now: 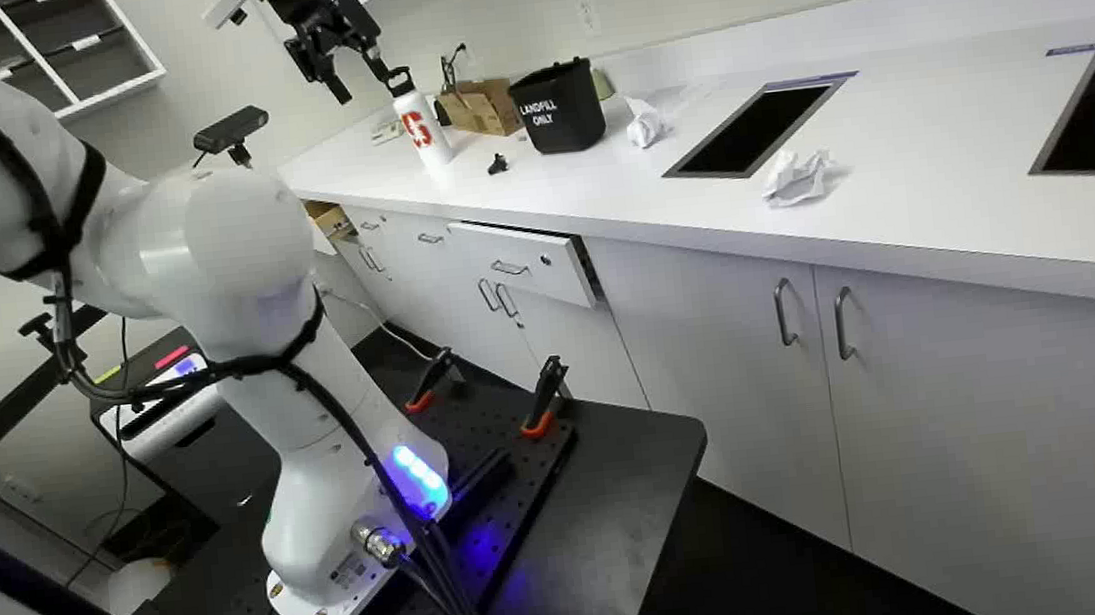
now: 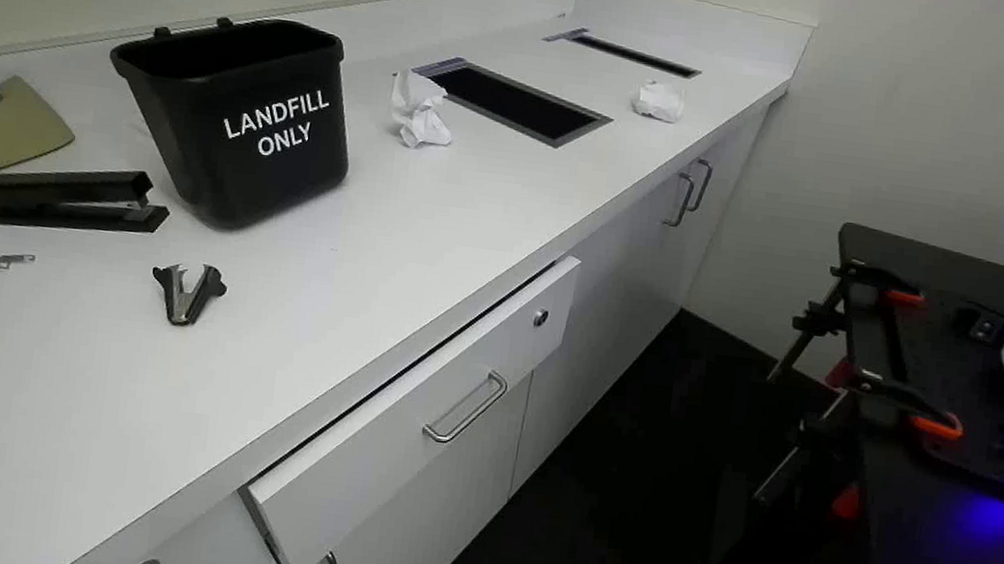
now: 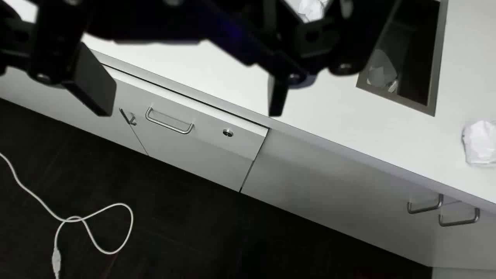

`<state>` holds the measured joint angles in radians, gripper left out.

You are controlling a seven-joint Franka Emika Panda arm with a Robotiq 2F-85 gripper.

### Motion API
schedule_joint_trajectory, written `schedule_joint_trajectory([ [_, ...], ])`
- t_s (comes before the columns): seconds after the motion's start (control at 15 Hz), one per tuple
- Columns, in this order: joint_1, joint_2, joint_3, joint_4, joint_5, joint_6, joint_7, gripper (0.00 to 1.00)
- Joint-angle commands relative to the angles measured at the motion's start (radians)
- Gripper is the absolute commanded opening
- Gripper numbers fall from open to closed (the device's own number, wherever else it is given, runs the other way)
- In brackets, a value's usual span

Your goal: Open the cabinet door on the far right

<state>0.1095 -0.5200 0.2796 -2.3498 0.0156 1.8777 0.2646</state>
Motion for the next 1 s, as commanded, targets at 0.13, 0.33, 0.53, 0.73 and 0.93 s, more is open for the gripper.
schedule_joint_trajectory([
  [0.13,0.016,0.003,-0.013,0.003,-0.007,-0.003,0.007,1.0],
  [0.33,0.005,0.003,-0.013,0.004,-0.016,-0.004,0.022,1.0],
  [0.53,-0.053,-0.014,-0.055,-0.029,-0.028,-0.004,0.114,1.0],
  [0.73,-0.116,-0.035,-0.131,-0.111,-0.027,0.029,0.144,1.0],
  [0.93,-0.193,-0.04,-0.2,-0.203,-0.034,0.086,0.176,1.0],
])
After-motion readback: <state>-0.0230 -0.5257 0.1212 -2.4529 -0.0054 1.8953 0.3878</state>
